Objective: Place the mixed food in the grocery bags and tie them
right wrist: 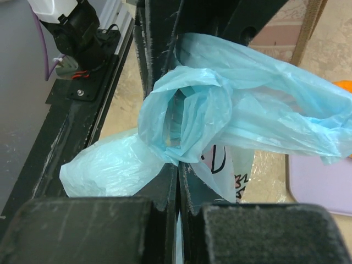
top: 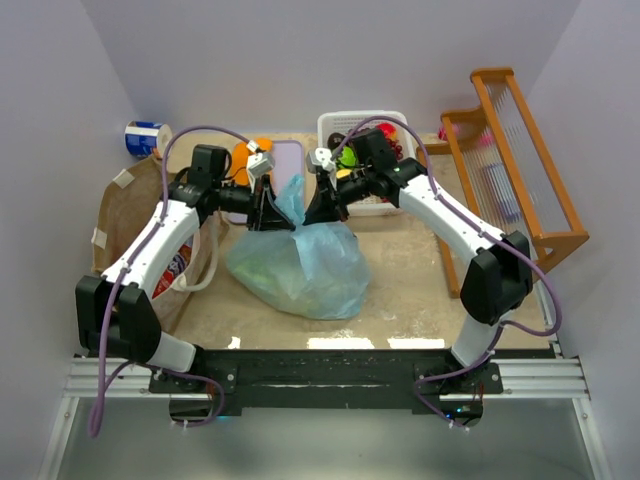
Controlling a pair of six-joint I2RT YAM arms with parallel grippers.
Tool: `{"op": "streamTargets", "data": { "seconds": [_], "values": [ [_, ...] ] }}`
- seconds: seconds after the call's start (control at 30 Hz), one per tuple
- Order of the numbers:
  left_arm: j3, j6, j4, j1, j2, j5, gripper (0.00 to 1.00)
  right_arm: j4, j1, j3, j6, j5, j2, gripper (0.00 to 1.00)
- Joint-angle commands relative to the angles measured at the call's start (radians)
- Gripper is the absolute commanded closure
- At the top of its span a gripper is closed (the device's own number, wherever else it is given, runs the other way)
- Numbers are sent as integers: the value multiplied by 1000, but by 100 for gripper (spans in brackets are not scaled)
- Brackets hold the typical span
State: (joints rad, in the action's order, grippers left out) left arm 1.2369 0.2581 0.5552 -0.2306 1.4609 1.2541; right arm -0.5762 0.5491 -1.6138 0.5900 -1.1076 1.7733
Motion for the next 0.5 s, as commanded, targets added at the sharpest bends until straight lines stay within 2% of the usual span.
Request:
{"op": "streamTargets", "data": {
  "seconds": [0.0,0.03,0.07,0.13,0.17,0.2,0.27,0.3,0.33,0.37,0.43,0.47],
  "values": [
    [-19,-60,-110,-6,6,57,90,-30,5,-46,31,25,-20,100],
    [-25,-74,-130,-6,4,65,99,-30,3,-44,30,32,-29,100],
    [-36,-89,-159,-6,1,64,100,-22,3,-43,21,32,-34,100],
    [-48,-97,-184,-7,-17,56,100,-4,2,-44,-44,22,-40,90],
    [-71,-118,-223,-9,-28,50,100,16,-1,-47,-108,23,-41,82],
    [-86,-138,-256,-10,-55,35,100,54,-6,-31,-163,20,-47,65],
    [-122,-170,-327,-9,-80,19,100,199,-18,8,-331,11,-87,53],
    [-128,-171,-331,-10,-95,15,100,279,-24,73,-405,9,-110,29],
    [-132,-168,-333,-10,-99,13,100,365,-32,109,-479,8,-132,23],
    [-134,-168,-336,-10,-105,13,100,542,-50,145,-636,12,-179,21],
    [-139,-166,-339,-18,-108,2,100,750,-73,230,-780,47,-216,16],
    [-139,-165,-337,-25,-108,1,100,775,-75,239,-864,98,-239,15]
  ]
}}
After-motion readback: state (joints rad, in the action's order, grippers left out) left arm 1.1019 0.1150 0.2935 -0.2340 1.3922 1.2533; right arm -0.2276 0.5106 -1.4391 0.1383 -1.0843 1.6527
